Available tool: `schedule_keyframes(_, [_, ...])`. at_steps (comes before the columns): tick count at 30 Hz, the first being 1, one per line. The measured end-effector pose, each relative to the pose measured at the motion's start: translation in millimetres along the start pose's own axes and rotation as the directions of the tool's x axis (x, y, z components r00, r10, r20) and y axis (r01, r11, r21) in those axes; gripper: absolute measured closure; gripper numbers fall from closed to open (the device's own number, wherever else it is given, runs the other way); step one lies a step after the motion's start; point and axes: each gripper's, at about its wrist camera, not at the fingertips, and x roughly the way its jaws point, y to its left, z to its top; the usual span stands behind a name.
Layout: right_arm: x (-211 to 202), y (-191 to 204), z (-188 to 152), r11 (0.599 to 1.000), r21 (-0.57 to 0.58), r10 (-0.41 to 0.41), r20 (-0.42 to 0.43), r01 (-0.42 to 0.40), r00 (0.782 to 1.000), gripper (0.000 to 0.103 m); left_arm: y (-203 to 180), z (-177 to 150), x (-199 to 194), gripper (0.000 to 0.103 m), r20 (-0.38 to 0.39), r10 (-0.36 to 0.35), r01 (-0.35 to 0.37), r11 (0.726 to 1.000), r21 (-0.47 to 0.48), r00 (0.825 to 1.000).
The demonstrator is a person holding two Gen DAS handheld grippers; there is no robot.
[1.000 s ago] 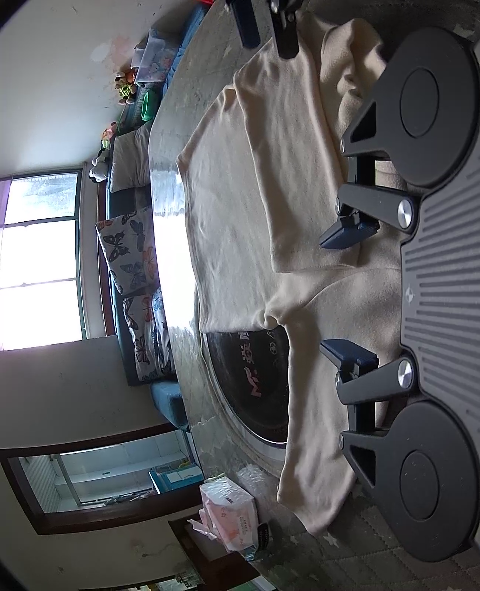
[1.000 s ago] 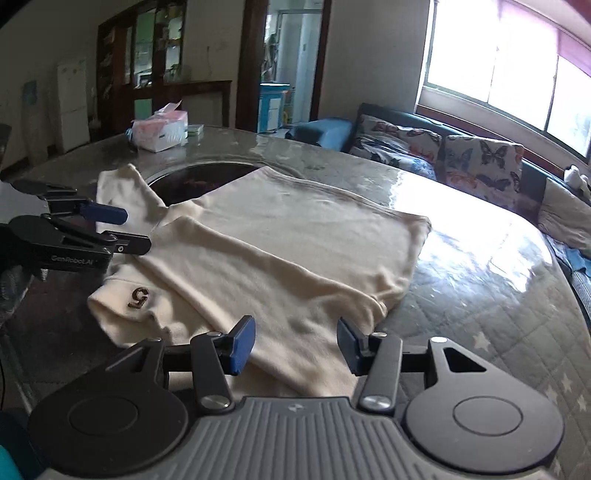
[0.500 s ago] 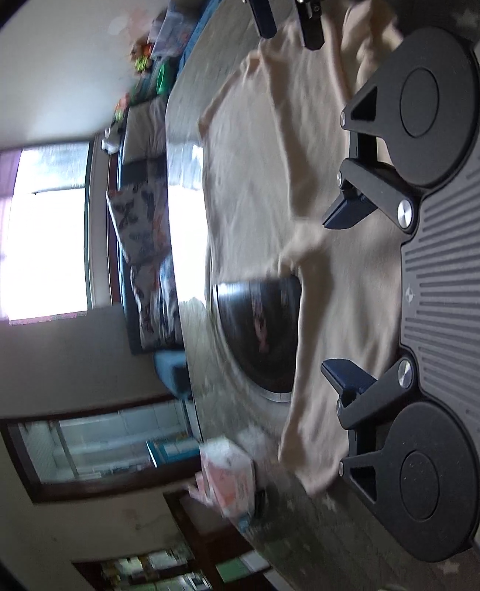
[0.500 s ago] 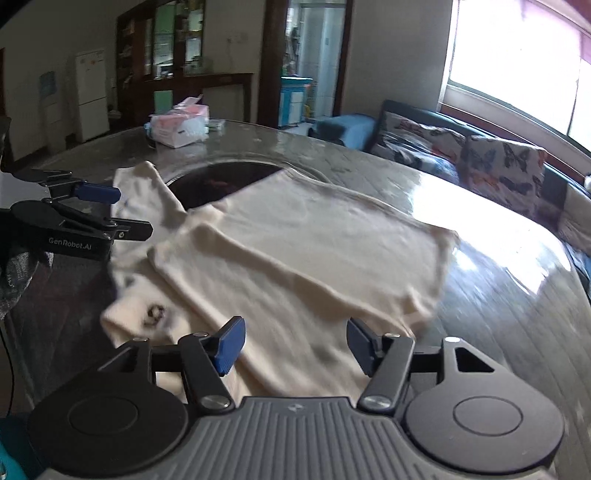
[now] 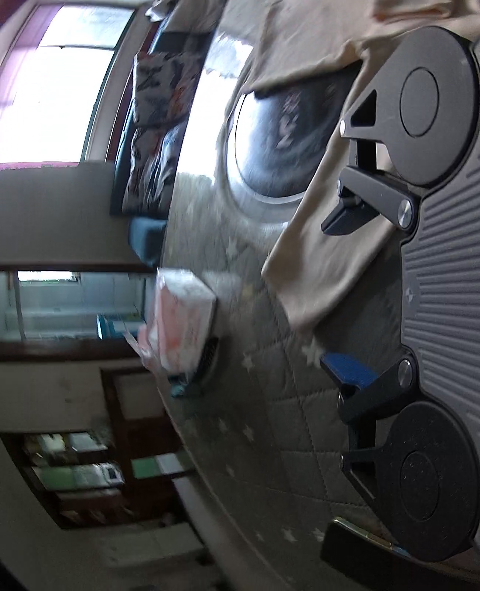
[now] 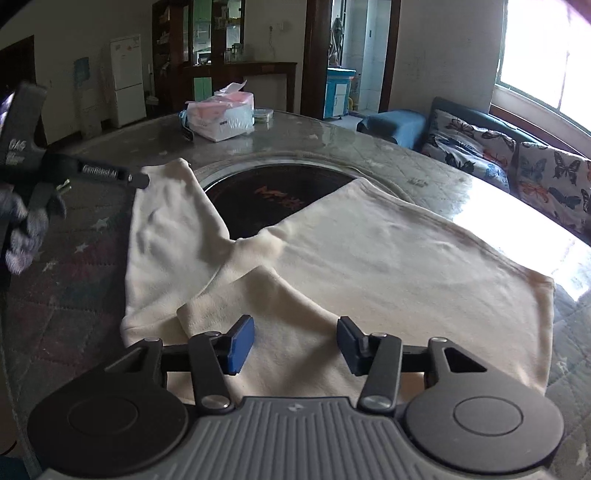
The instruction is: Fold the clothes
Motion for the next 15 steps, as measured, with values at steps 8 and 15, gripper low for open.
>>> schedule_keyframes(8, [-15.6, 0.4, -0.1, 1.0, -0.008, -0.018, 0.025, 0.018, 1.0, 0.053, 17.1, 8.0, 22.0, 0.049, -0.034, -0.019, 0.015, 0.993, -0.114, 0.999])
schedule_keyframes(15, [-30.1, -1.2, -4.8, 1.0, 0.001, -0.031, 0.049, 0.031, 0.998, 0.053, 14.0, 11.3, 28.2, 0.087, -0.019, -0.015, 0.013, 0.995, -0.099, 1.0])
